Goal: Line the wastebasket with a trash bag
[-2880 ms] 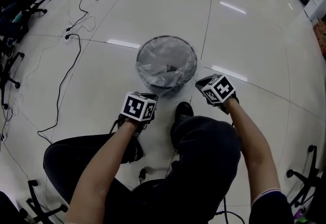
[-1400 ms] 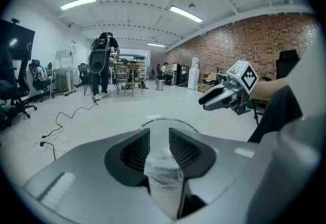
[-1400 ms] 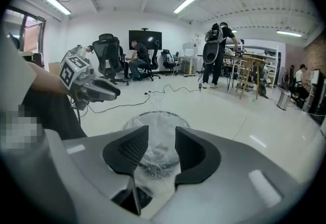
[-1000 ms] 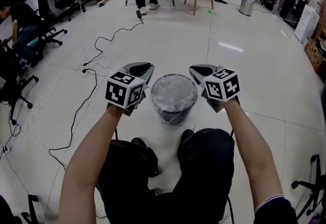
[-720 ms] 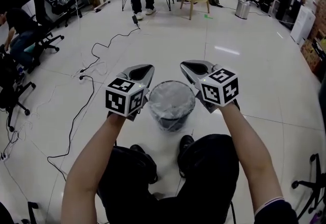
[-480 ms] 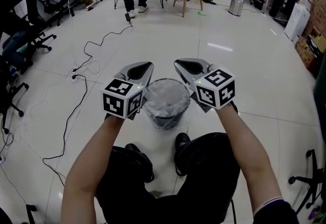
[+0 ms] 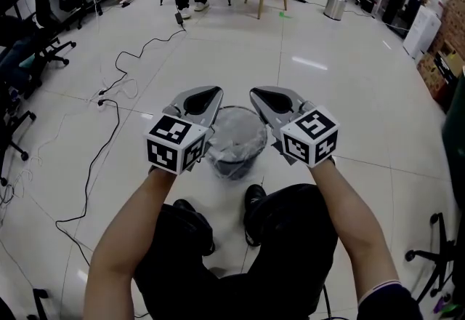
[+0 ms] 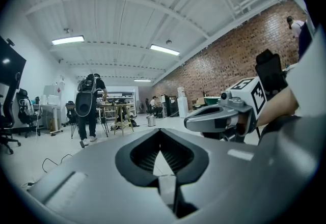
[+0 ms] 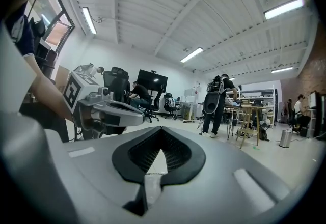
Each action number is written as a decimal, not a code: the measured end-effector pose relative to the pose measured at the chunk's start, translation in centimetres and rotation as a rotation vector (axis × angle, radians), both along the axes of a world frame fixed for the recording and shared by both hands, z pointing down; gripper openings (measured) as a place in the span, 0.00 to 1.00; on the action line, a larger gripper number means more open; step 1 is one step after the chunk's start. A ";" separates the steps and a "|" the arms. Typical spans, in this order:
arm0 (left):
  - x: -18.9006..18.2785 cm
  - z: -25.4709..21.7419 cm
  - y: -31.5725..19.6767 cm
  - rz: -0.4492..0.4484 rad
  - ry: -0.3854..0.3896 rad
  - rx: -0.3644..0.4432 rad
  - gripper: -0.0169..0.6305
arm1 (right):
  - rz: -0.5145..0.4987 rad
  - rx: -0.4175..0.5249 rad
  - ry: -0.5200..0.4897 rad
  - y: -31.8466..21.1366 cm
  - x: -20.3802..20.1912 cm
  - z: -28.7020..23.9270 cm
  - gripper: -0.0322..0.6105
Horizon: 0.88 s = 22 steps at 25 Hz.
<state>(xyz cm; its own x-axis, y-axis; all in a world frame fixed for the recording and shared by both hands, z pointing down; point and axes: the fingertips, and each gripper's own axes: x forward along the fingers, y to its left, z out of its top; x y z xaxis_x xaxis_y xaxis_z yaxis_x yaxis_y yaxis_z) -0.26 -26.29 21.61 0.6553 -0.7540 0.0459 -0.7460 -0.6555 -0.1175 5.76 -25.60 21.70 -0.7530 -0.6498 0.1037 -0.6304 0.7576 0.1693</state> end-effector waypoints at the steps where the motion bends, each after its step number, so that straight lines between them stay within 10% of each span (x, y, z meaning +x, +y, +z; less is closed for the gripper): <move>1: 0.0 0.0 0.0 -0.001 -0.001 0.000 0.05 | 0.001 0.004 -0.002 0.0 0.0 -0.1 0.05; 22: -0.7 0.6 -0.2 -0.015 -0.017 -0.009 0.05 | 0.008 0.020 0.012 0.1 0.2 -0.4 0.05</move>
<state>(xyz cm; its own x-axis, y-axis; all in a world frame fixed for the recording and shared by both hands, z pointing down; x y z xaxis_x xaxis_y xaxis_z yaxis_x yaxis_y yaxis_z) -0.92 -26.48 22.25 0.6429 -0.7633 0.0634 -0.7538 -0.6452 -0.1242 5.98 -25.49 21.34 -0.7464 -0.6580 0.0995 -0.6346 0.7488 0.1914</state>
